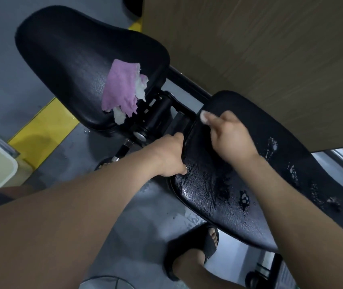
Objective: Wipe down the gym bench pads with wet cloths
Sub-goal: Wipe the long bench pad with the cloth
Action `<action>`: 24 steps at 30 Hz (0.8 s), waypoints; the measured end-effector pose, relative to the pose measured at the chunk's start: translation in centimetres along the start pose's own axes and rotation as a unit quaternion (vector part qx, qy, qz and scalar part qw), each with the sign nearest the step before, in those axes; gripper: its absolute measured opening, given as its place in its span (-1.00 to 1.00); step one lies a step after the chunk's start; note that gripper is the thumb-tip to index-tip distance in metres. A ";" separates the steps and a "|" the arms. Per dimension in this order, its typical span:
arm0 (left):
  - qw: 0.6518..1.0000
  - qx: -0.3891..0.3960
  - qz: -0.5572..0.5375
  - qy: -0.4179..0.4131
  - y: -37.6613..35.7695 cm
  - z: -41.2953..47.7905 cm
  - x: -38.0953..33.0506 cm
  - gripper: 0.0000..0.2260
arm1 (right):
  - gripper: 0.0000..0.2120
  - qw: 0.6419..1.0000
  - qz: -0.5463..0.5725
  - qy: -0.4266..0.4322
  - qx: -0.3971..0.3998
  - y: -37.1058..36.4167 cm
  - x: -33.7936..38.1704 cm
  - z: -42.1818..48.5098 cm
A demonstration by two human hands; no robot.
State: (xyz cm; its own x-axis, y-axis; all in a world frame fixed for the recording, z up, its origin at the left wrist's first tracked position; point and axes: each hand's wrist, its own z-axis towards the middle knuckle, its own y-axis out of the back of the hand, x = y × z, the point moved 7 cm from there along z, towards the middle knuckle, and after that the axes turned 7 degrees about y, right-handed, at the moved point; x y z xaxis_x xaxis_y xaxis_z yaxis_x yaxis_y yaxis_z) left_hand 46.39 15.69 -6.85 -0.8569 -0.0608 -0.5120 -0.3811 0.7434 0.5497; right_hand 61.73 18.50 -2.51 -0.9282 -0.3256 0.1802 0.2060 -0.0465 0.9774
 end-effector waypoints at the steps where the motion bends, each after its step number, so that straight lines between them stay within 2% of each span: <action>1: 1.000 -0.002 0.003 -0.001 -0.1 -0.1 0.0 -0.41 | -0.62 0.999 -0.012 -0.028 -0.011 0.0 -0.8 0.7; 3: 1.000 -0.007 0.007 -0.001 -0.2 -0.2 0.0 -0.43 | -0.65 0.998 -0.031 -0.049 0.003 -0.3 -0.5 0.8; 4: 1.000 -0.008 0.008 -0.001 -0.4 -0.2 -0.1 -0.44 | -0.62 0.999 -0.033 -0.033 0.026 -0.6 0.5 0.2; 7: 1.000 0.000 0.003 0.014 -0.8 0.1 -0.2 -0.46 | -0.50 0.992 0.011 0.077 0.097 -0.8 3.7 -3.0; 9: 1.000 0.009 0.003 0.025 -1.3 0.2 -0.2 -0.45 | -0.50 0.989 0.014 0.101 0.107 -0.7 3.0 -3.1; 11: 0.999 0.018 0.008 0.029 -1.8 0.2 -0.3 -0.38 | -0.51 0.996 0.002 0.053 0.066 -0.5 0.4 -1.8; 13: 0.999 0.031 0.009 0.027 -2.0 0.2 -0.3 -0.19 | -0.52 1.000 -0.012 -0.021 0.020 -0.3 -2.1 -0.7; 15: 0.999 0.036 0.009 0.027 -1.9 0.2 -0.2 -0.11 | -0.52 0.999 -0.014 -0.045 0.004 -0.4 -2.0 -0.5; 20: 0.999 0.037 0.001 0.038 -1.6 0.5 -0.4 -0.14 | -0.49 0.996 0.024 0.069 0.059 -0.8 2.7 -2.5; 22: 0.998 0.041 -0.002 0.045 -1.5 0.6 -0.6 -0.17 | -0.49 0.998 0.012 0.051 0.042 -0.4 1.0 -0.9; 24: 0.998 0.037 -0.002 0.046 -1.5 0.6 -0.7 -0.20 | -0.51 1.000 0.000 -0.015 0.018 0.0 -1.8 1.1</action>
State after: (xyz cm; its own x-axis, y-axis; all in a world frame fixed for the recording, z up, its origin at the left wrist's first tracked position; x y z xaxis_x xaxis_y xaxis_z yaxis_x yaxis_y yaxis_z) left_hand 47.76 14.96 -7.72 -0.8852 -0.1229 -0.4488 -0.3607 0.7905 0.4950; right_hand 63.08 20.12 -2.74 -0.9368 -0.2981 0.1832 0.1958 -0.0127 0.9806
